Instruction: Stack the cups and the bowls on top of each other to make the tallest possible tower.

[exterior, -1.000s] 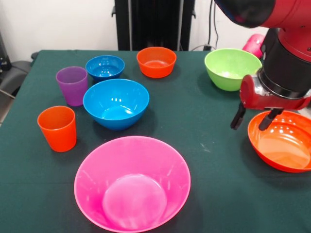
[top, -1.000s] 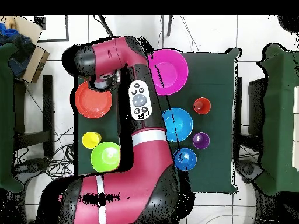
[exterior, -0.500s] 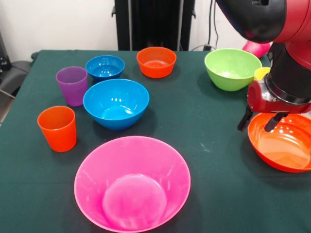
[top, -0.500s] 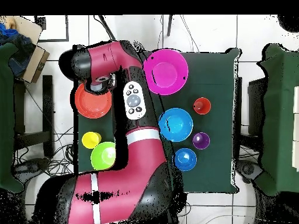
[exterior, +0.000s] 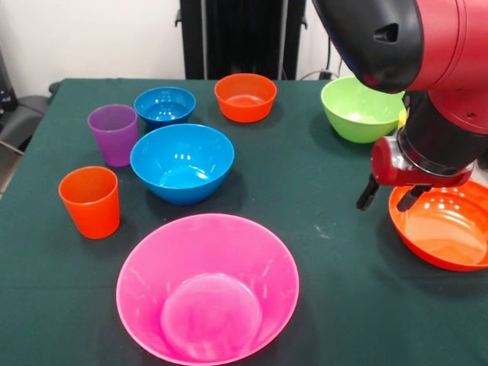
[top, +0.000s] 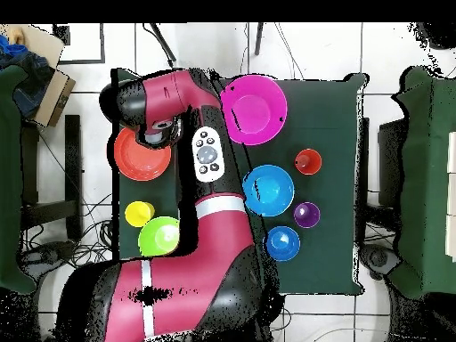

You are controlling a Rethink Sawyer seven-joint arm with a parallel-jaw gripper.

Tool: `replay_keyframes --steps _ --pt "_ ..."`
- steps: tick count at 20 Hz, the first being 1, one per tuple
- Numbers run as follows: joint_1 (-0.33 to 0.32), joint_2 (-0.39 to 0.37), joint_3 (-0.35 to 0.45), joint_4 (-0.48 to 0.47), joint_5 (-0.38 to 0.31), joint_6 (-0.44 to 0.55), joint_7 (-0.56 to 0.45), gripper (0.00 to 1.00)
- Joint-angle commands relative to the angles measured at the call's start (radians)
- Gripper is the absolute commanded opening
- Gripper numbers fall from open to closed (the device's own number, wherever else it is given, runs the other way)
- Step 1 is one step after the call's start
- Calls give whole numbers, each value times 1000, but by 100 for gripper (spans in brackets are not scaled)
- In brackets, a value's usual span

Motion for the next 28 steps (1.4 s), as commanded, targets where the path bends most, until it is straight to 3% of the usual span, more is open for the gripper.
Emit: replay_keyframes --steps 1,9,28 --pt "3 -5 -7 34 13 -74 119 100" --pt "9 -17 -21 51 27 -82 122 100" --pt "46 41 -43 -3 44 -97 134 100"
